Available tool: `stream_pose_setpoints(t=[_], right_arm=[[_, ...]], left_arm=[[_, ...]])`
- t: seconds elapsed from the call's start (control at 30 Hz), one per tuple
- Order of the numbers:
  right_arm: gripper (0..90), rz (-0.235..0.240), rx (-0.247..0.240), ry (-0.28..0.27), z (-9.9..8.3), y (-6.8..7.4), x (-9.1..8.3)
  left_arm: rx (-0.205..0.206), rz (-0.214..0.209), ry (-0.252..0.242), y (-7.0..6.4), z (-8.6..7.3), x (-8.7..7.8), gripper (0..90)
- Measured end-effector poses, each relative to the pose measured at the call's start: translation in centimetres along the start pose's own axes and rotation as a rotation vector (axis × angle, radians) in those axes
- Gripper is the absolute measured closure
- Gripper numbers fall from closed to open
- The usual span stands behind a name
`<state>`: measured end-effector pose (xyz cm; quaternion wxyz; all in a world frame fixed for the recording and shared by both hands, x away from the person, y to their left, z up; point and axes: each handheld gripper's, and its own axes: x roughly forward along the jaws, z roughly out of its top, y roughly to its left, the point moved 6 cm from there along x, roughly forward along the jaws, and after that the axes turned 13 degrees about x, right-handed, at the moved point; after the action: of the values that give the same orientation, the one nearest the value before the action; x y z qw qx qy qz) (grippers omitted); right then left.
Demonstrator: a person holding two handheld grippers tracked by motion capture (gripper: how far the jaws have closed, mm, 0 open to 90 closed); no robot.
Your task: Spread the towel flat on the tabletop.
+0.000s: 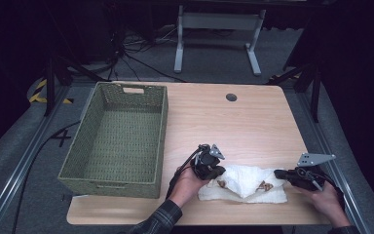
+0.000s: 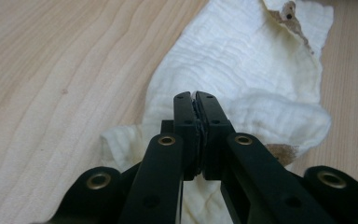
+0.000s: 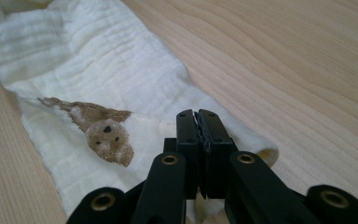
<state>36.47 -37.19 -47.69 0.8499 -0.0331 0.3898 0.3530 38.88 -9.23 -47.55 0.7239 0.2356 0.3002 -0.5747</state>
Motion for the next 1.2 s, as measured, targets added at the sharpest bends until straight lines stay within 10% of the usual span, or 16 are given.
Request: stream_pose_setpoints(t=[0.57, 1.2], right_arm=[[88.1, -0.009, 0.009, -0.134, 3.9, -1.5, -1.1], [88.1, -0.061, 0.050, -0.165, 8.5, -6.5, 2.2]], left_arm=[[-0.081, 0.183, -0.124, 4.3, 2.1, -3.5, 88.6], [-0.214, 0.312, -0.165, 11.3, 2.2, -2.1, 88.6]])
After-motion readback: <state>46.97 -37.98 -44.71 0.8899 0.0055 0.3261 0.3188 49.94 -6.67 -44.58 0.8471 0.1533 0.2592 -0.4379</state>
